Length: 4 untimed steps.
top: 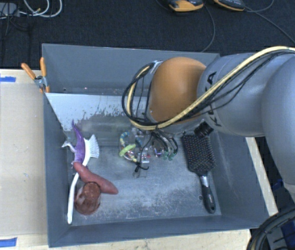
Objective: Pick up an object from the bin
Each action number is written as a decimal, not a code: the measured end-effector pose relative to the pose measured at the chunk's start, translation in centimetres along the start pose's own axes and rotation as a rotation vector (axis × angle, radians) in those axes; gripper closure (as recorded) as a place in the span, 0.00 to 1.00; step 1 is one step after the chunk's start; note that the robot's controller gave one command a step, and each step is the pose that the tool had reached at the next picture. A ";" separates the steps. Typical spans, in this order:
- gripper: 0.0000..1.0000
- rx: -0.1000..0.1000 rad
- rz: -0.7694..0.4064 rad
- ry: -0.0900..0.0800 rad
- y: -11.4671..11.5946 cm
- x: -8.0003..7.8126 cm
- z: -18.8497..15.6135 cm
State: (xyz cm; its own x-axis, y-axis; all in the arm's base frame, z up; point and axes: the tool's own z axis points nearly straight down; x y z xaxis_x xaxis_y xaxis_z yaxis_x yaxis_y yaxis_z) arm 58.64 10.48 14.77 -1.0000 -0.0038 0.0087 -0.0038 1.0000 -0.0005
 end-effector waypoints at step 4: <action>0.00 -0.002 0.162 -0.006 -4.0 -2.8 7.8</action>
Offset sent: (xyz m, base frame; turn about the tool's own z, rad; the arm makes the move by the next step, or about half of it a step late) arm 0.0315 -0.0366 -0.0777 0.0956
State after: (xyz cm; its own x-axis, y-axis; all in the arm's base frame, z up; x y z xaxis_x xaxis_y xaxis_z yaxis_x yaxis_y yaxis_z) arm 61.36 6.49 6.97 -0.9875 0.1576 0.0031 0.1576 0.9875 0.0010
